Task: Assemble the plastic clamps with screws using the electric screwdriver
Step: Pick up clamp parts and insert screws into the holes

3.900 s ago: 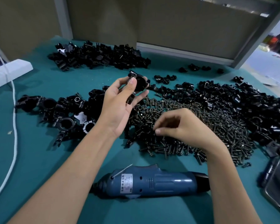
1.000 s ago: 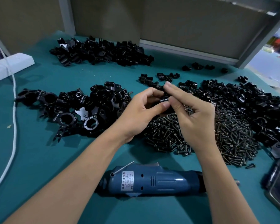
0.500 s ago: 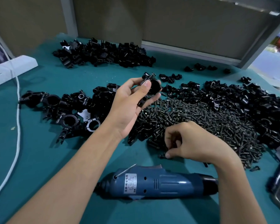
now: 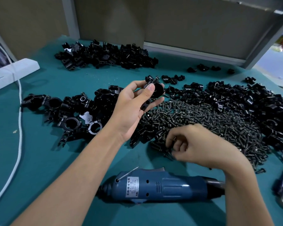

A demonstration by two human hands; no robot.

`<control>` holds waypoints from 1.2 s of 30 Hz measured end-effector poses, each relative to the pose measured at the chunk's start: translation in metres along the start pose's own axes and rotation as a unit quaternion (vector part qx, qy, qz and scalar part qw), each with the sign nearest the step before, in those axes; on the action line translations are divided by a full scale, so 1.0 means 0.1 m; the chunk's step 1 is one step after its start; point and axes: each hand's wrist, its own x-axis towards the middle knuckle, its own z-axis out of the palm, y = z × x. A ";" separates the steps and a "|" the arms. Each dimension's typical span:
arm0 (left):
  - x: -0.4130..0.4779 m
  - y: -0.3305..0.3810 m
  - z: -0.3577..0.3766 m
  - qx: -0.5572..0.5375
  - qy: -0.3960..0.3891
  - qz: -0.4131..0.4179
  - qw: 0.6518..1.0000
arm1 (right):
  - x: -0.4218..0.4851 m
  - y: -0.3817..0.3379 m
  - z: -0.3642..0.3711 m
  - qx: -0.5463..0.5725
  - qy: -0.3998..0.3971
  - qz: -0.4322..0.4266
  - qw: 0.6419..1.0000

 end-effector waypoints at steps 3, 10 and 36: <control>0.00 -0.02 0.01 0.017 -0.009 -0.013 1.000 | 0.02 0.08 -0.10 0.207 0.198 -0.044 0.957; -0.06 -0.08 0.07 0.066 -0.066 -0.087 0.992 | 0.16 0.05 0.00 0.426 0.407 -0.130 0.798; -0.05 -0.07 0.04 0.032 -0.098 -0.091 0.991 | 0.21 0.06 0.05 0.312 0.456 -0.187 0.812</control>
